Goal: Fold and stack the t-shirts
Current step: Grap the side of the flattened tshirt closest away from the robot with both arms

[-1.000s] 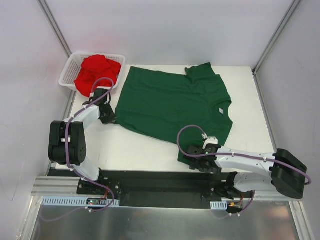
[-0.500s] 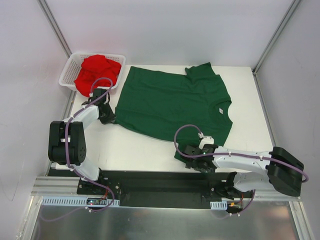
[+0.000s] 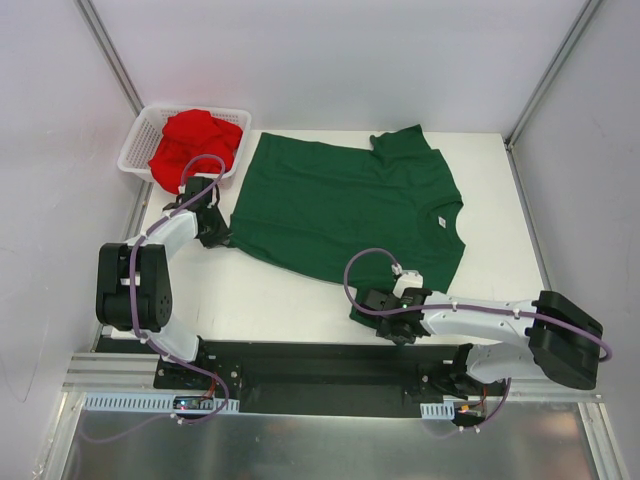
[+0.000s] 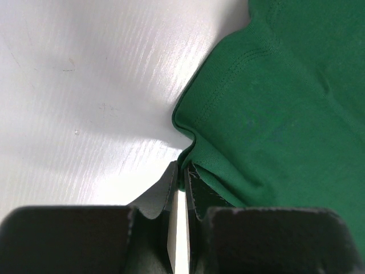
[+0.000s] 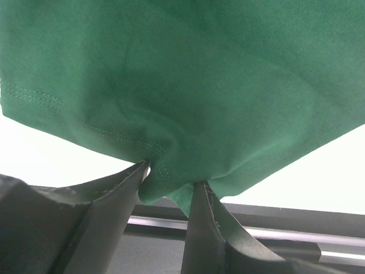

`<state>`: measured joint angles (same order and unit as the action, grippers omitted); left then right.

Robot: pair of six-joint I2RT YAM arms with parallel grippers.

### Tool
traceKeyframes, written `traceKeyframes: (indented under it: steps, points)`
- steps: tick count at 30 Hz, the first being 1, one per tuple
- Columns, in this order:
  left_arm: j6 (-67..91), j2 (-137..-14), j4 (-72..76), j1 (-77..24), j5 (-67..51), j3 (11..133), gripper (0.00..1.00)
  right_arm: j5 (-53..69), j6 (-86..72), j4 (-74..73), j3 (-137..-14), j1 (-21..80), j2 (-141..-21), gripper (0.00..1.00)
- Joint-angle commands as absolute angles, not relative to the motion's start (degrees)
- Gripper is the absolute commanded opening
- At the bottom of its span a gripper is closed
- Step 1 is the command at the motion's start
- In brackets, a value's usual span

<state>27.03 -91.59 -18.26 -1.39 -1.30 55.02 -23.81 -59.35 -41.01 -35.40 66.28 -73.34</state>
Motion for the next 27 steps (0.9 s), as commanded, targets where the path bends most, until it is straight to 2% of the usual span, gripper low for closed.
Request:
traceKeyframes:
  steps: [1,3,4,6,19,27]
  points:
    - [27.3,-89.2,-18.0,-0.8,-2.2,54.9,0.00,-23.7,-59.8,-44.4,-33.9,66.7,-75.6,0.50]
    - [27.3,-88.9,-17.9,-0.8,-2.2,54.8,0.00,-24.3,-59.9,-45.7,-34.7,67.1,-75.3,0.59]
    - [27.3,-88.9,-17.9,-0.8,-2.0,54.8,0.00,-24.6,-60.2,-46.2,-35.0,67.3,-75.1,0.69]
    - [27.3,-88.9,-18.0,-0.7,-1.6,54.9,0.00,-25.2,-61.3,-48.2,-35.6,68.4,-74.1,0.74]
    - [27.2,-89.8,-17.9,-0.8,-2.2,55.5,0.00,-29.1,-69.3,-60.5,-36.0,74.4,-65.6,0.76]
    - [27.2,-89.6,-17.8,-0.7,-1.7,55.7,0.00,-28.8,-72.0,-62.5,-35.1,76.7,-66.0,0.76]
